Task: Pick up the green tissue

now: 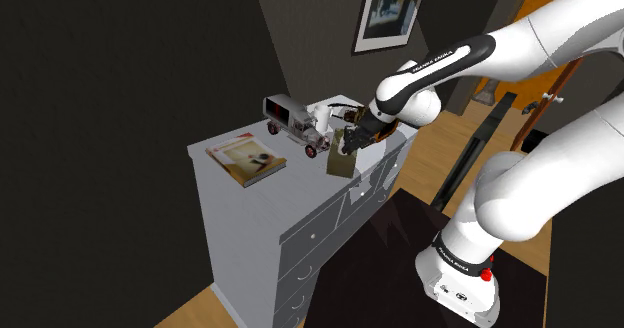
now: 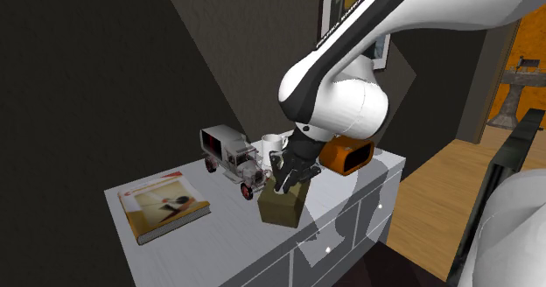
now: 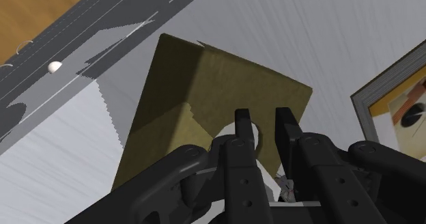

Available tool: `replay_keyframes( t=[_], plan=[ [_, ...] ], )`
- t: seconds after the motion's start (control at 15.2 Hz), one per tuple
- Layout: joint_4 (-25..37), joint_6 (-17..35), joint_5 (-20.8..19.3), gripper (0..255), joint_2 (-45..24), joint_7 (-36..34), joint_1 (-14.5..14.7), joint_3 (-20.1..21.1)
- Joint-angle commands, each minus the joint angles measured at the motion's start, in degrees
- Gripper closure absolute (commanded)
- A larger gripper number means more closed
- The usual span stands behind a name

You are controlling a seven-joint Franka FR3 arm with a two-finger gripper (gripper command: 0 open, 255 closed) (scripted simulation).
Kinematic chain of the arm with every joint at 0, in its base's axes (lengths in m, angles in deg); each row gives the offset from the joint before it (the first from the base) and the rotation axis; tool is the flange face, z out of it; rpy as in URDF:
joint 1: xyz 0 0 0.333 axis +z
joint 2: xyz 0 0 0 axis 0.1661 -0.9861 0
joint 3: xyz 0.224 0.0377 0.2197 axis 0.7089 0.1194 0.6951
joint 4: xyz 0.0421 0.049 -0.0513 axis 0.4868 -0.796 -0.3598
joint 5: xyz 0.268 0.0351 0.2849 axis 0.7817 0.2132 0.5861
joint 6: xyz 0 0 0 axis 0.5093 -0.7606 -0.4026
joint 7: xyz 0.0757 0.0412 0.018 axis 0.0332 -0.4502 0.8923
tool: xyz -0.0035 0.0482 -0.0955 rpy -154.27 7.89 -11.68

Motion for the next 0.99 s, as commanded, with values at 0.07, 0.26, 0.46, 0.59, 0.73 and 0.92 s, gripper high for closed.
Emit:
replay_keyframes(
  t=[0.07,0.26,0.46,0.59,0.73,0.92],
  plan=[
    [0.46,-2.88,-2.48,255,2.35,-2.37,-2.06,1.56],
    [1.25,-5.81,-4.41,255,4.52,-4.38,-3.69,2.83],
    [2.22,-8.71,-5.95,255,6.5,-6.08,-4.96,3.85],
    [2.95,-10.62,-6.8,255,7.7,-7.08,-5.66,4.42],
    [3.75,-12.5,-7.54,255,8.82,-8.0,-6.26,4.93],
    [4.23,-13.58,-7.93,255,9.43,-8.49,-6.57,5.19]
  ],
)
